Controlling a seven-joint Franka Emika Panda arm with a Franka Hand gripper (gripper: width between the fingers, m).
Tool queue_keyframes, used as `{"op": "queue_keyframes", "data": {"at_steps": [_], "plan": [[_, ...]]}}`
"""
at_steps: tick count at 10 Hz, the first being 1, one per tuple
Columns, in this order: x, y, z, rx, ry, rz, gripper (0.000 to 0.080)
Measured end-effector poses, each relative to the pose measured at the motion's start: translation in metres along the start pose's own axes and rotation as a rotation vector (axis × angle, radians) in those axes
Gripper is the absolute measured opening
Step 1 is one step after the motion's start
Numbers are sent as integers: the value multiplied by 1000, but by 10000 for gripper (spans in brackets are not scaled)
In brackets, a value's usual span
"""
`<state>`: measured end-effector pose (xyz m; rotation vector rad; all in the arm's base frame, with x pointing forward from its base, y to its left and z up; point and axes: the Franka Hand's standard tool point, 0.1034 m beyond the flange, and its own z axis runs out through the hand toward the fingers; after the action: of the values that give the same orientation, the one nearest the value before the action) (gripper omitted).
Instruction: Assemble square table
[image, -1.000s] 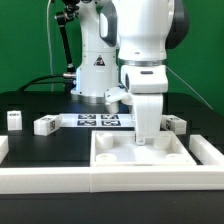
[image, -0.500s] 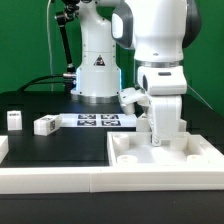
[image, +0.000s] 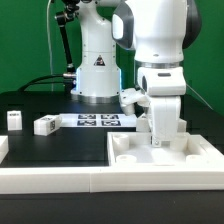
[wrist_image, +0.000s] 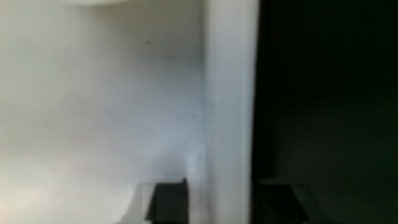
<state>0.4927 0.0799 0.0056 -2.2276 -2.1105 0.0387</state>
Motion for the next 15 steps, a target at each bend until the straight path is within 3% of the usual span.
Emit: {"op": "queue_keyframes", "data": {"at_steps": [3,7,9,10,13,15], "plan": [[0,1,-2,-7,2,31,605],[-2,-6,-22,-36,-1,141,646],[9,-15,-33,-48,-3,241,649],[15,-19,-36,-49,-3,257,649],[13,-19,-34,-44,-3,278,649],[14,-20,-34,-43,1,435,649]]}}
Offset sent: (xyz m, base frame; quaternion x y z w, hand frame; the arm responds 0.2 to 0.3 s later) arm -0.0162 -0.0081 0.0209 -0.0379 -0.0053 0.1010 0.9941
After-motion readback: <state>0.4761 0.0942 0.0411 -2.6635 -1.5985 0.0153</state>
